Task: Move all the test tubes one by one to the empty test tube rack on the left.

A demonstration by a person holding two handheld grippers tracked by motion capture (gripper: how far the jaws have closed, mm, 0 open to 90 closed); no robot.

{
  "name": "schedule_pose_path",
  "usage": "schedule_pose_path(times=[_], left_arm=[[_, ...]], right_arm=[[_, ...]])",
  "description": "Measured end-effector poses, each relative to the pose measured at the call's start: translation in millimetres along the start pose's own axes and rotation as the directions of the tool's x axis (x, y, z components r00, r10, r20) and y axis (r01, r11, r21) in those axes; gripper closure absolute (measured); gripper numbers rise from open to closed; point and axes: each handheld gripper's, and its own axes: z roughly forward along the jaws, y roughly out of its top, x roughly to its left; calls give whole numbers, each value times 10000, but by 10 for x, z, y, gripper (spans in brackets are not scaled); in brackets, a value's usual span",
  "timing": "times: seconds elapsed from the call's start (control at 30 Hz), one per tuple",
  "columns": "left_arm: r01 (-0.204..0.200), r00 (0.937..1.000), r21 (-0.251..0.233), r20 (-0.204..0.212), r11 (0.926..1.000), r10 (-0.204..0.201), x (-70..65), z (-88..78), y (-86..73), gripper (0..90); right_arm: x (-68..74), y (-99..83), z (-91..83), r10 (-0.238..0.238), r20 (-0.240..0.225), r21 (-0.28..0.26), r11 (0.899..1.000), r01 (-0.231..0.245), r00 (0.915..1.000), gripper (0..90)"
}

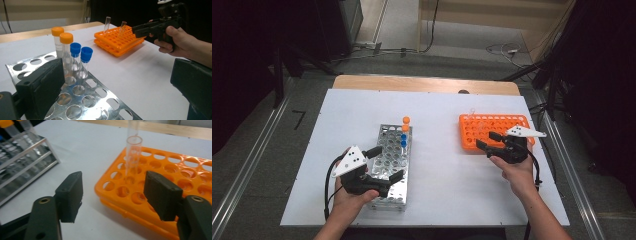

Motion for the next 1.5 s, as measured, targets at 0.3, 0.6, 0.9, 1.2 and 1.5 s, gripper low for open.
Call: schedule_pose_path(times=[0.3, 0.6, 0.9, 1.2, 1.5], left_arm=[[85, 10000, 57, -8, 9999, -85, 0, 14, -18, 0], [79, 10000, 74, 0, 9999, -79, -3, 23, -20, 0], [89, 10000, 68, -14, 9999, -89, 1, 22, -27, 0], [92, 10000, 72, 13, 9999, -93, -3, 27, -26, 0], [97, 9999, 66, 27, 9999, -97, -2, 32, -26, 0]], right_arm=[[-99, 29, 195, 261, 392, 188, 9995, -268, 9989, 474], [-155, 52, 403, 444, 822, 294, 9985, -469, 9956, 565], [-122, 52, 506, 238, 1089, 362, 9990, -279, 9938, 636], [-78, 39, 544, -76, 1252, 213, 9998, 49, 9921, 732], [-87, 54, 514, -49, 1163, 32, 10000, 45, 9932, 735]])
